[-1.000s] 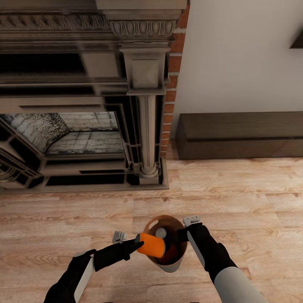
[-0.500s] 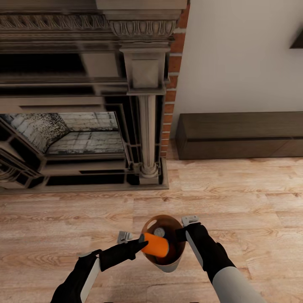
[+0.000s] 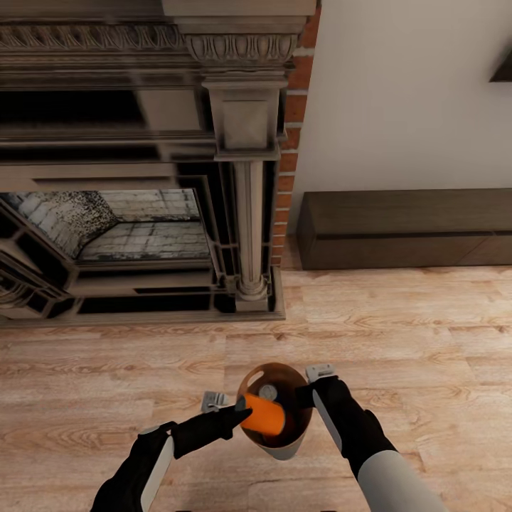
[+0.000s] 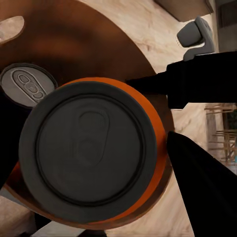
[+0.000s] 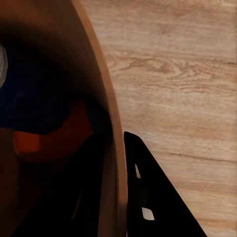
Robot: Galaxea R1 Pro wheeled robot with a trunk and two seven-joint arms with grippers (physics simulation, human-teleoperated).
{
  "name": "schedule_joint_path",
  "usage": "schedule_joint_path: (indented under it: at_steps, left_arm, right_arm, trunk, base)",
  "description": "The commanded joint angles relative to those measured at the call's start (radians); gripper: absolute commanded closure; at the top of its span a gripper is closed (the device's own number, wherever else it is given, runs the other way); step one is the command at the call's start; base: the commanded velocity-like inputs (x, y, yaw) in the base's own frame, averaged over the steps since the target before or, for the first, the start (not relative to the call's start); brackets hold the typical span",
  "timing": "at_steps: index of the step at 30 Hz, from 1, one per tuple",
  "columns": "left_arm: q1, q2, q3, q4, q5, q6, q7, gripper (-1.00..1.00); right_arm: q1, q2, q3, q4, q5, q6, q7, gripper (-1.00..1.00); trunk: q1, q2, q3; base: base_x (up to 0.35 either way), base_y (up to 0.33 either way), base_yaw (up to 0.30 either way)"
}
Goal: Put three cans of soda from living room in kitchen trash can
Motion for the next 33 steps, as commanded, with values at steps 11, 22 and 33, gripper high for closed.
schedule_joint_path:
  at_steps: [11,22,33]
  left_arm:
    - [0.000,0.000,0.001,0.000,-0.035,-0.003,0.066,1.00]
    - [0.000,-0.034,-0.001,0.001,-0.035,-0.003,0.083,1.00]
    - [0.000,-0.036,-0.001,0.001,-0.038,-0.003,0.087,1.00]
  right_arm:
    - [-0.005,0.011,0.001,0.000,-0.014,0.000,0.004,1.00]
    - [-0.006,0.012,0.001,0.000,-0.014,0.000,0.004,1.00]
    - [-0.006,0.013,0.001,0.000,-0.014,0.000,0.003,1.00]
  trunk:
    - [0.000,0.000,0.000]
    - [0.000,0.000,0.000]
    - [0.000,0.000,0.000]
  base:
    - [0.000,0.000,0.000]
    - [0.000,0.000,0.000]
    - [0.000,0.000,0.000]
